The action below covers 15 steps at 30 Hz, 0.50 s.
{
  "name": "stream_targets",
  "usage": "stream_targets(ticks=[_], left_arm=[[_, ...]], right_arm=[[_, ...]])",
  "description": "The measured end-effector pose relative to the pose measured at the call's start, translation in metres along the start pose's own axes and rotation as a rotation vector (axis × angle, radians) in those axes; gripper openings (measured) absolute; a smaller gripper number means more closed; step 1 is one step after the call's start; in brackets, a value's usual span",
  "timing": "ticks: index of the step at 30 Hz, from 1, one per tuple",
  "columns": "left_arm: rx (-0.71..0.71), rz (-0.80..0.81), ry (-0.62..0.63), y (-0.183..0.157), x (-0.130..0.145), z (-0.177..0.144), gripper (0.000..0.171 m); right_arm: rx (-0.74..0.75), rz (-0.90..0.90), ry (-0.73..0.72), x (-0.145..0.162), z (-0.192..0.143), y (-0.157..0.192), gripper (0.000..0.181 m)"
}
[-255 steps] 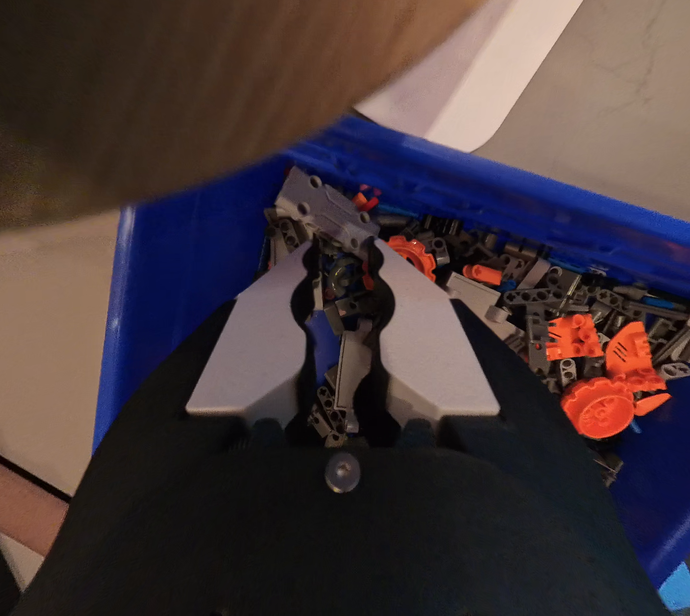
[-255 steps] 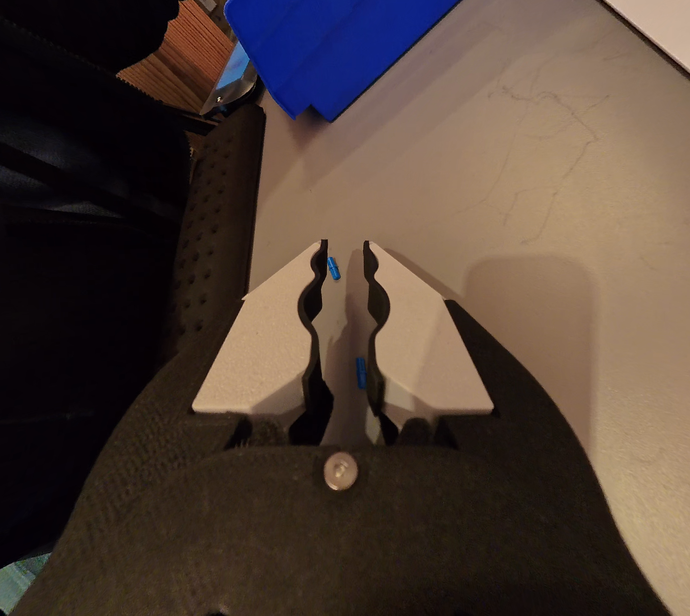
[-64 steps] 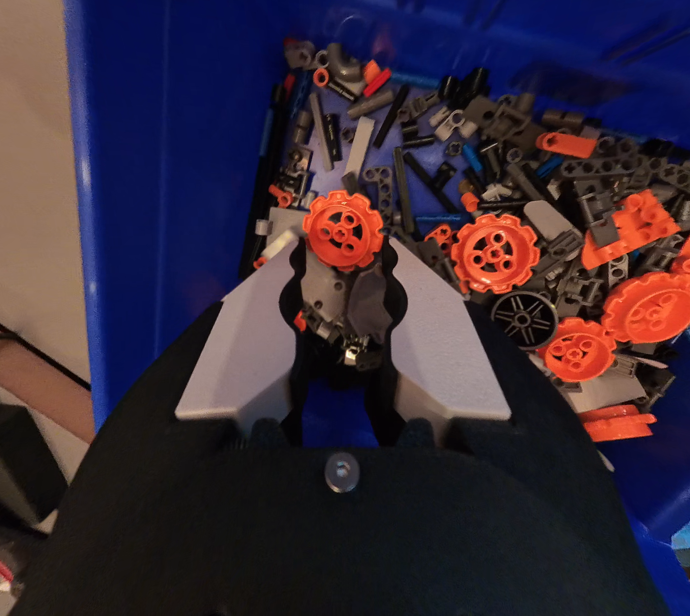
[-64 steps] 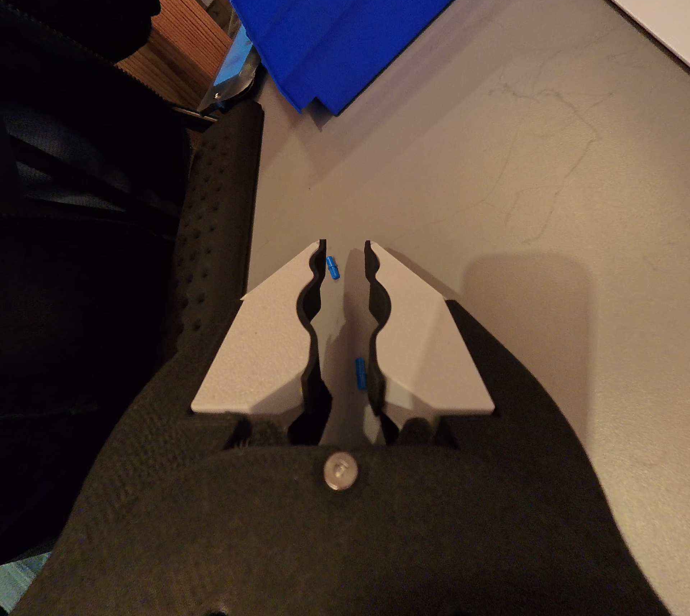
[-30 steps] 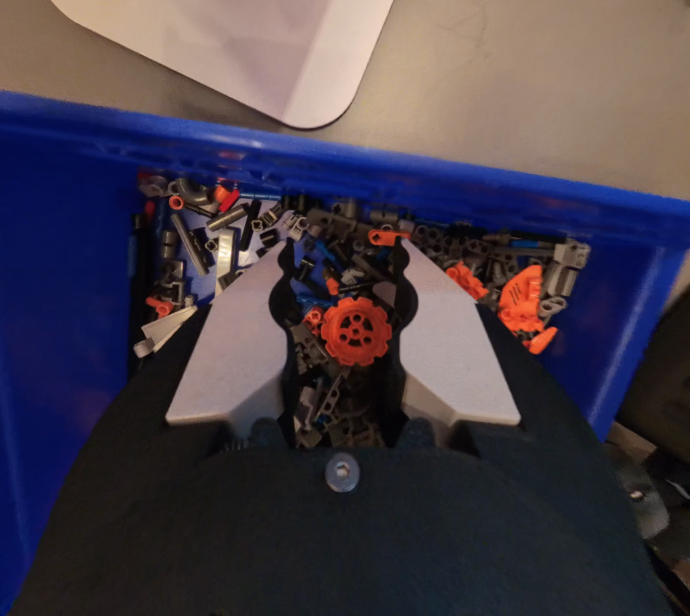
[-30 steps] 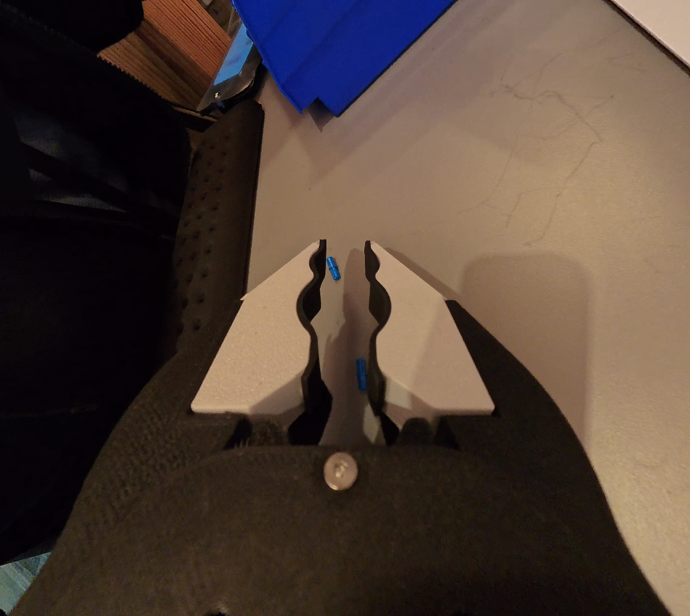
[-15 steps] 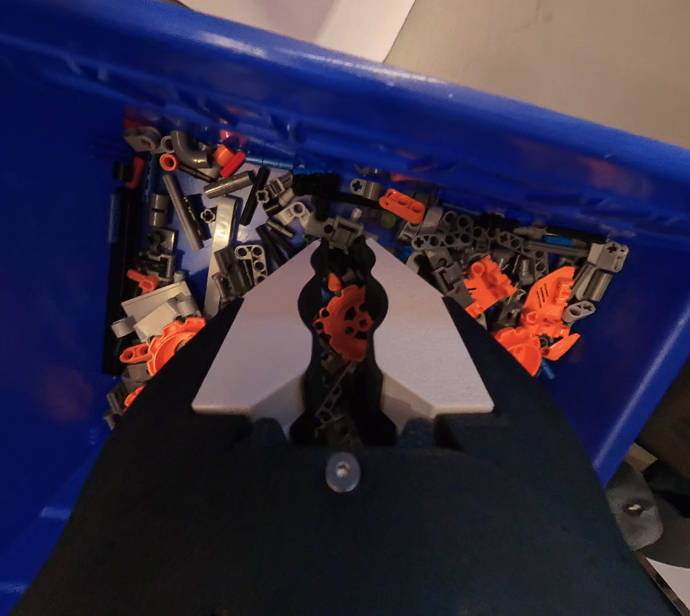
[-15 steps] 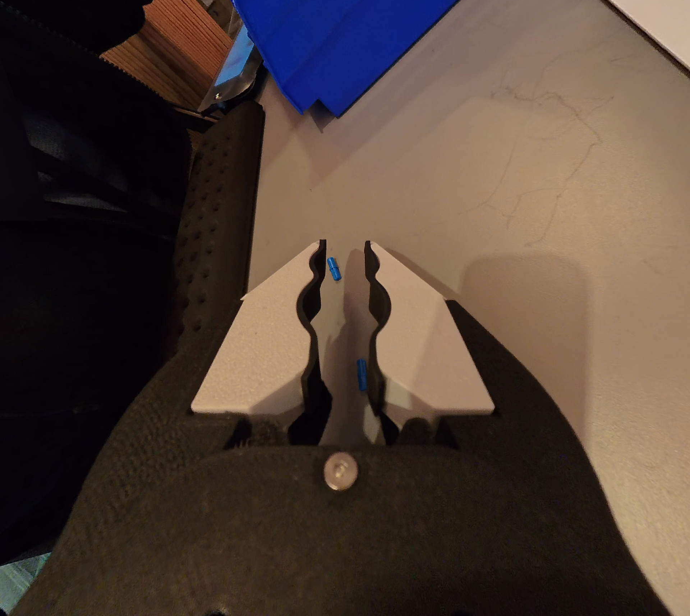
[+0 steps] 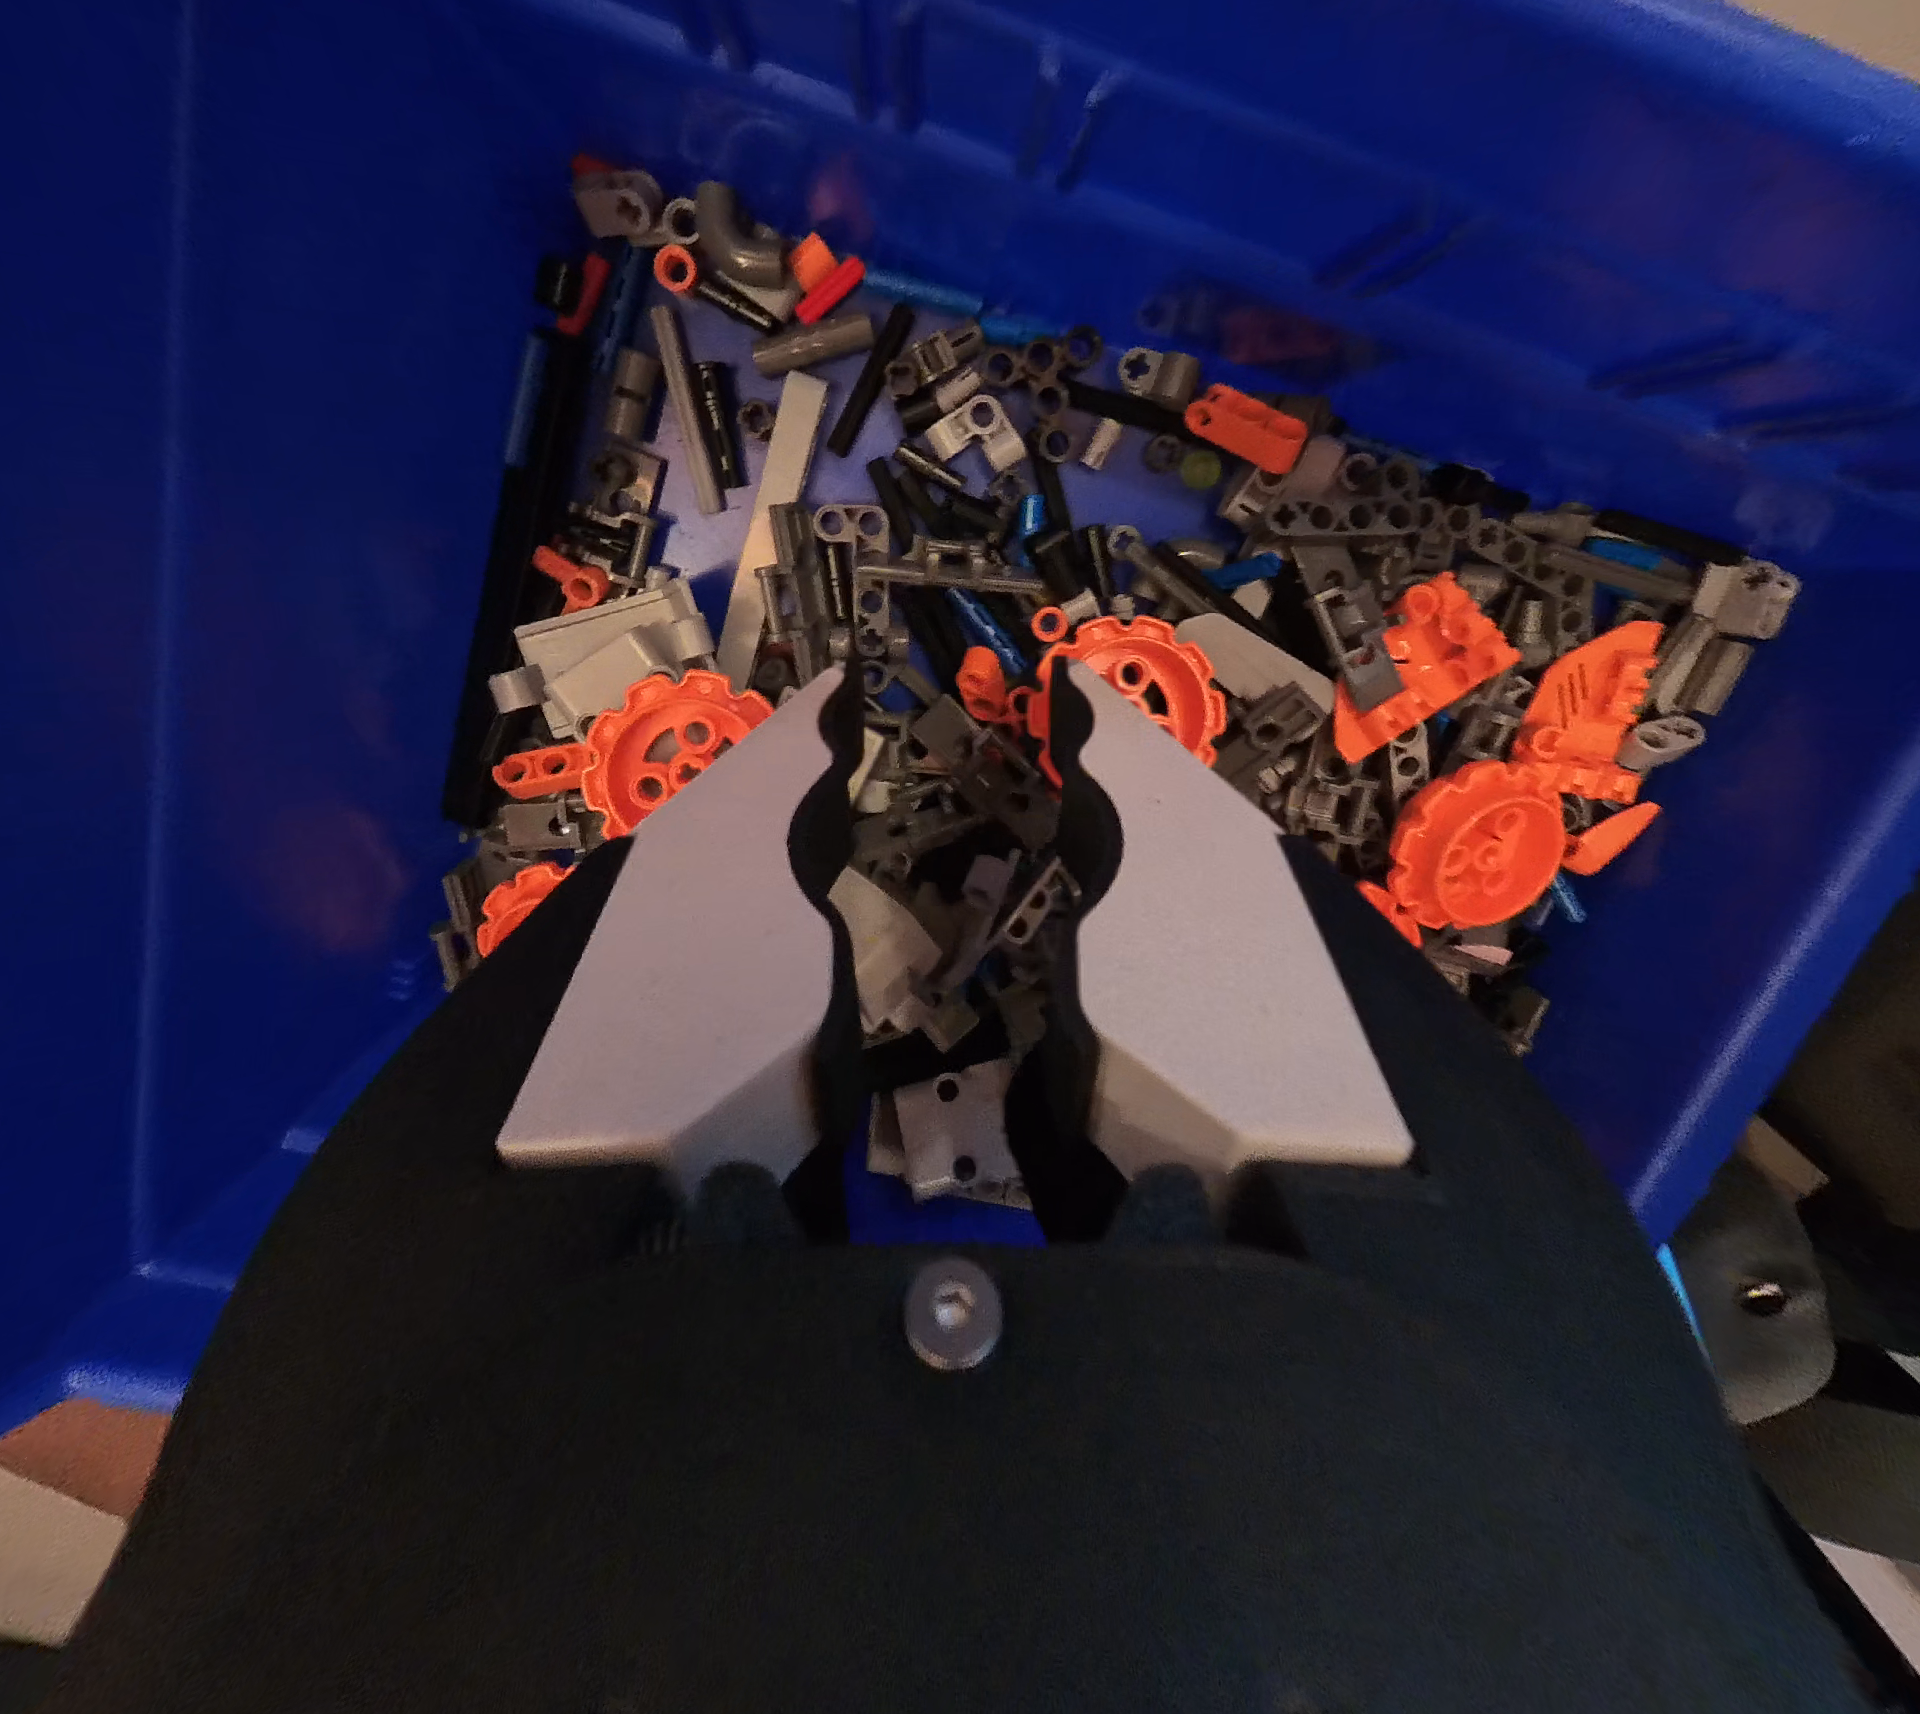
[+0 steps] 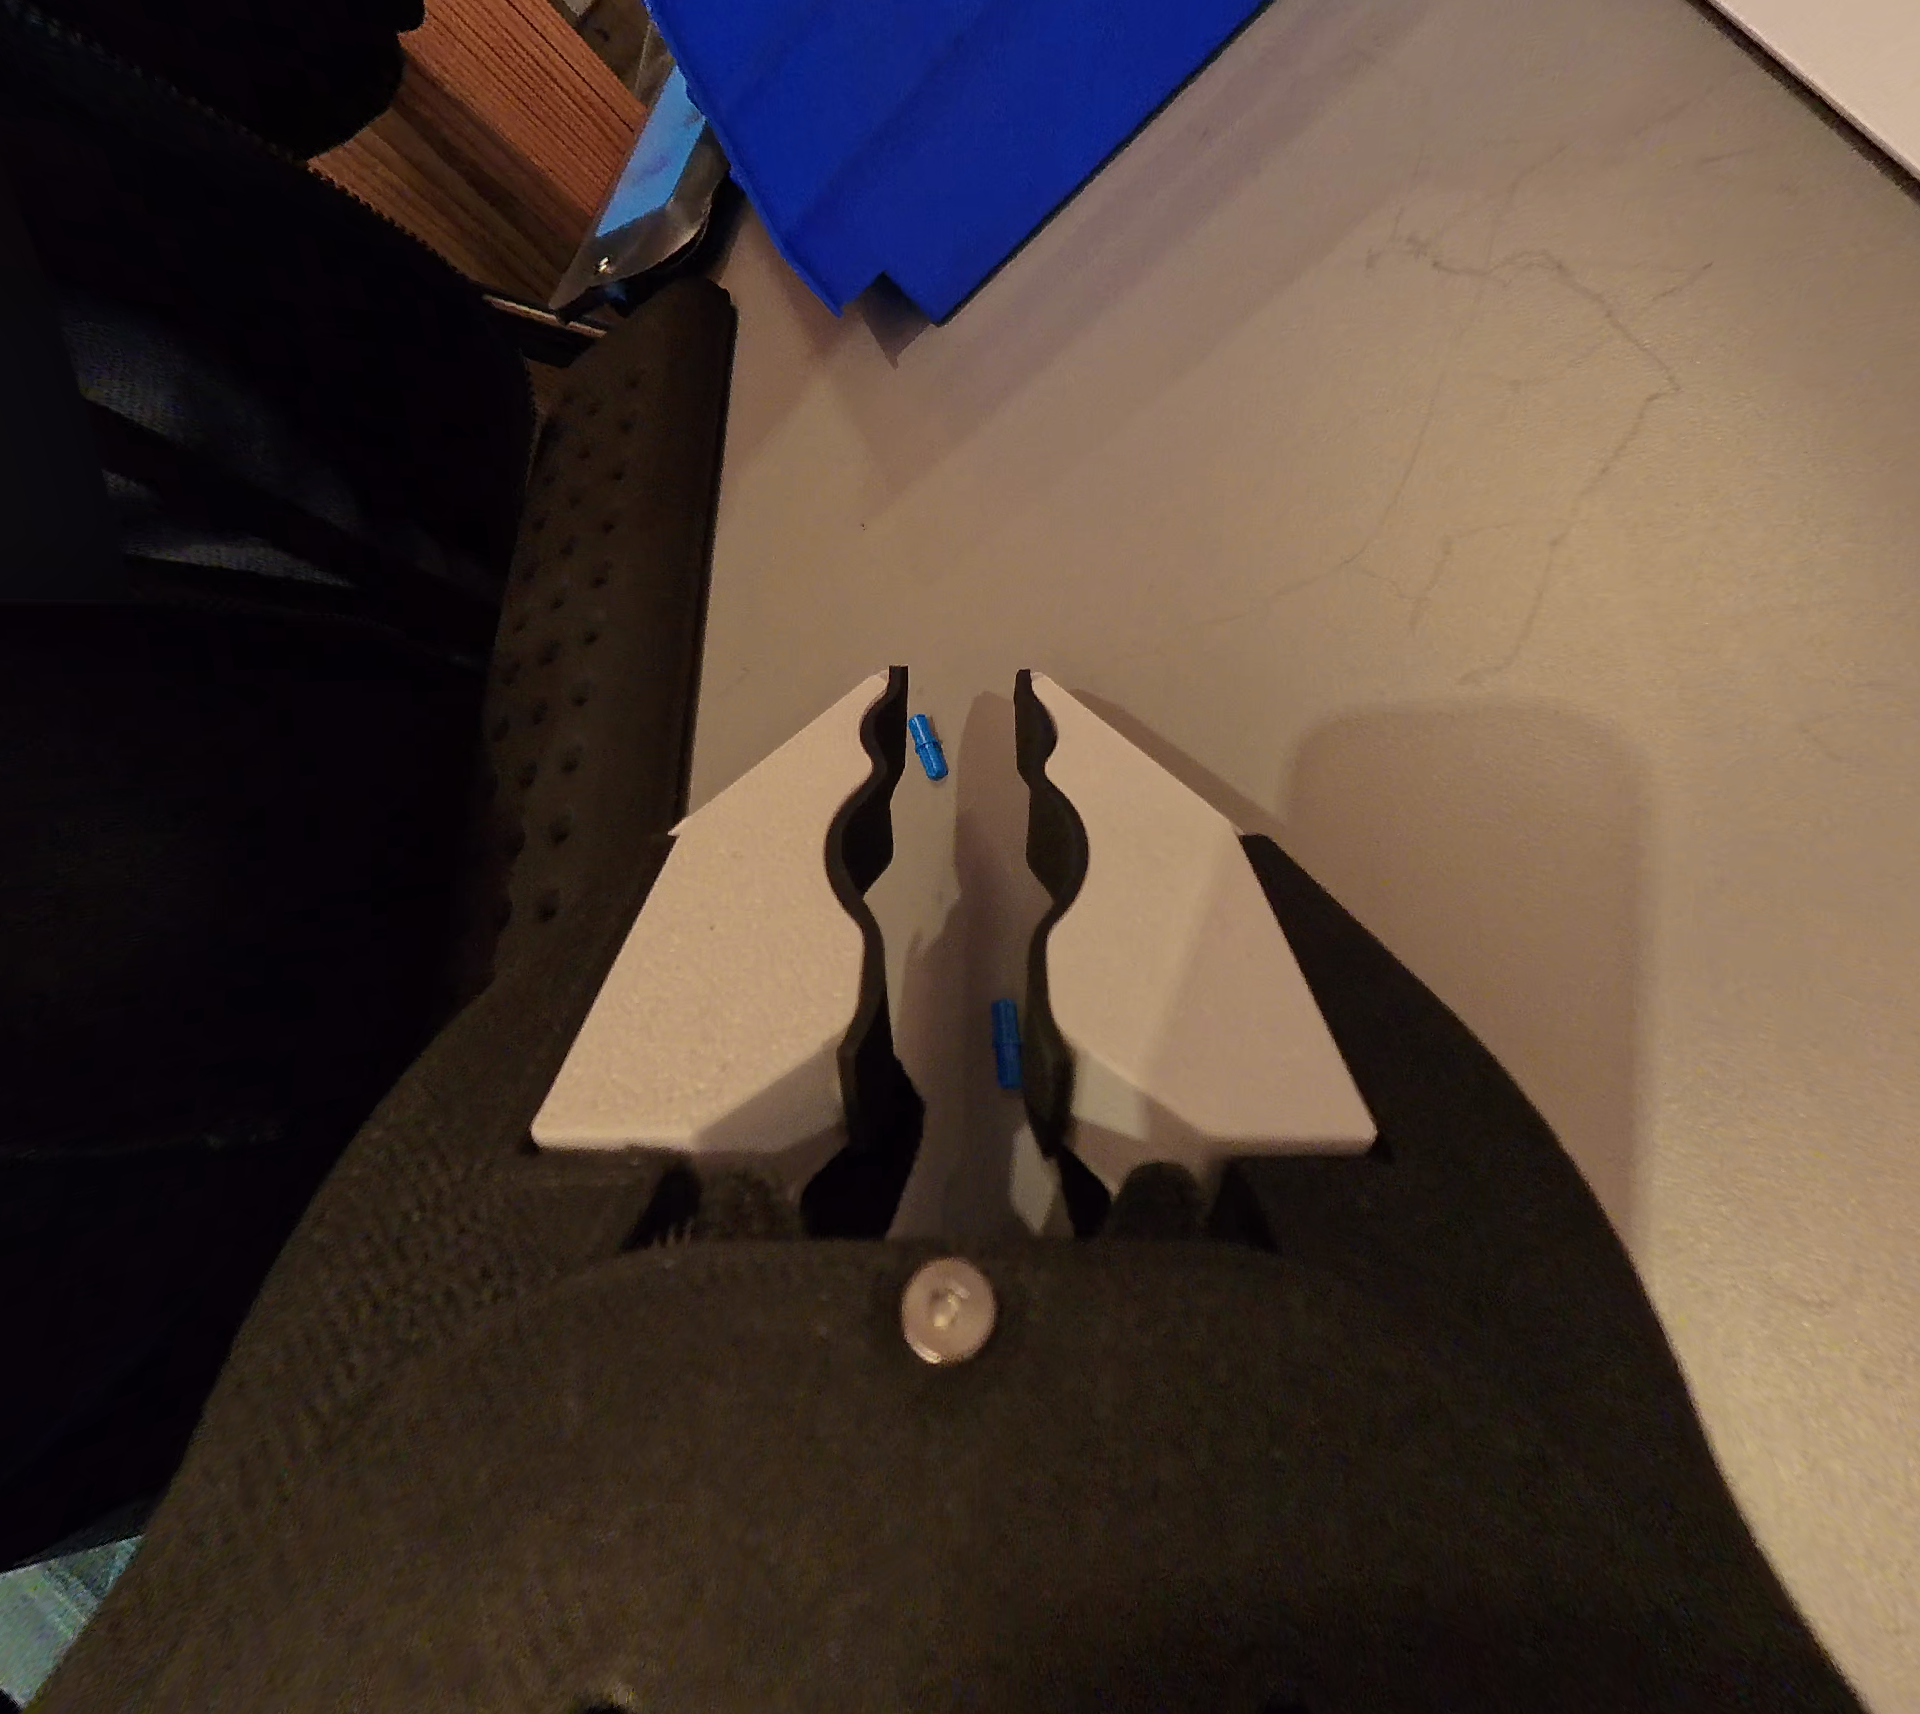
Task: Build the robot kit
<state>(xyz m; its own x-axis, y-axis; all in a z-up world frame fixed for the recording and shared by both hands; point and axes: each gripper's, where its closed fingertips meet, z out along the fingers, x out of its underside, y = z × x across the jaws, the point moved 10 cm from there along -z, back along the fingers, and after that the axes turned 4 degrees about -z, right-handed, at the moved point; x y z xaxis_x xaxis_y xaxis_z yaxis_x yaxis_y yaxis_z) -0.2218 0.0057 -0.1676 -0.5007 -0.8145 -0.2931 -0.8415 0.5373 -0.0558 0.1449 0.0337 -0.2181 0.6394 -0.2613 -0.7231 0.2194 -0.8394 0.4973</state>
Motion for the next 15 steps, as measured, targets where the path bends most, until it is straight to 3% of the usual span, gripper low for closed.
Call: stream_targets(ticks=[4,9,15], left_arm=[[0.067,0.081,-0.03,-0.014,-0.001,-0.006,0.04],[0.073,0.188,0.078,-0.031,0.007,0.012,0.048],[0.081,0.199,0.099,-0.036,0.011,0.012,0.04]], right_arm=[[-0.001,-0.001,-0.001,0.0,0.0,0.0,0.018],[-0.002,-0.001,-0.002,0.0,0.0,0.0,0.018],[-0.003,-0.002,-0.003,-0.001,0.0,0.001,0.018]])
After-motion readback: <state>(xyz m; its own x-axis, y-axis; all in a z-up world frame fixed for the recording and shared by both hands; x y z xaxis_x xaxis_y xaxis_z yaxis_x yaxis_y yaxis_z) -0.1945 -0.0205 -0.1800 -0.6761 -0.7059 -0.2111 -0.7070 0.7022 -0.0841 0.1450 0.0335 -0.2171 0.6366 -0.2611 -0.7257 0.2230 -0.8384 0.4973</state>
